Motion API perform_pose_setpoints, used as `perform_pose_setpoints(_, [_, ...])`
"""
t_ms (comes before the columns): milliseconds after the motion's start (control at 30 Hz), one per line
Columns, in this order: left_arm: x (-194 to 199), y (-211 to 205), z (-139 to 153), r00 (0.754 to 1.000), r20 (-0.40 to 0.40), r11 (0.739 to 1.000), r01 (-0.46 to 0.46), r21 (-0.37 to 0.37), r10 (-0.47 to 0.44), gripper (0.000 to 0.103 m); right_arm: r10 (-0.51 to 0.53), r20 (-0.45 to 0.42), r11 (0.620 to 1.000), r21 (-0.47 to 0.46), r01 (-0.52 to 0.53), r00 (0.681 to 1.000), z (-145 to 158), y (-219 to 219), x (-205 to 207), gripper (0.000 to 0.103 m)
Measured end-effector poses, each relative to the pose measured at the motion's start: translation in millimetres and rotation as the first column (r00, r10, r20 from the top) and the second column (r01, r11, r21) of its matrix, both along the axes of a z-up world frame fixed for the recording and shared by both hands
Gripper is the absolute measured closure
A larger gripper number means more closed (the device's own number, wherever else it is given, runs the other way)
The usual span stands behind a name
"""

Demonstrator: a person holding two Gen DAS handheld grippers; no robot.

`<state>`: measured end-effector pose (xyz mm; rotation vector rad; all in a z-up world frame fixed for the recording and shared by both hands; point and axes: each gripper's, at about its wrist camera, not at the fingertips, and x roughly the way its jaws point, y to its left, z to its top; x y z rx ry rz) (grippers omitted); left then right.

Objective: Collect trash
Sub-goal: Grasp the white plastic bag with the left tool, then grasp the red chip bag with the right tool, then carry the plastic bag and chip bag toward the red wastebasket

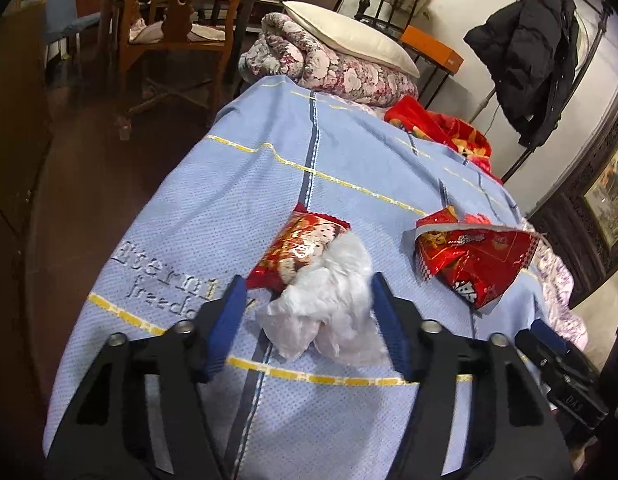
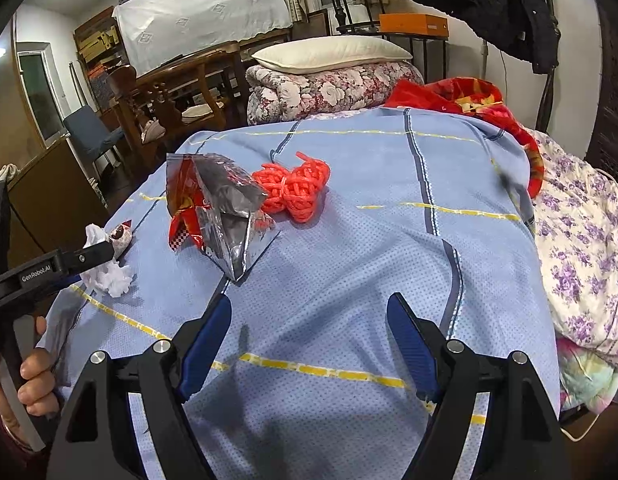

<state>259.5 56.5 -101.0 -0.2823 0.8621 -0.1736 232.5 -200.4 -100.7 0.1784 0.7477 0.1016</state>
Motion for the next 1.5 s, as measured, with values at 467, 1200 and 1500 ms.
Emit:
perform_pose_setpoints(467, [-46, 16, 36, 0.993, 0.108, 0.998, 0.041, -0.041, -0.037, 0.061, -0.032, 0.059, 0.999, -0.023, 0.034, 0.998, 7, 2, -10, 0.024])
perform_pose_setpoints(1200, [-32, 46, 31, 0.997, 0.074, 0.995, -0.006, -0.102, 0.013, 0.061, 0.087, 0.083, 0.995, 0.037, -0.090, 0.993, 23, 73, 34, 0.097])
perform_pose_setpoints(1500, [-82, 45, 53, 0.995, 0.099, 0.995, -0.010, -0.099, 0.020, 0.061, 0.211, 0.231, 0.974, 0.027, -0.223, 0.950, 85, 84, -49, 0.097])
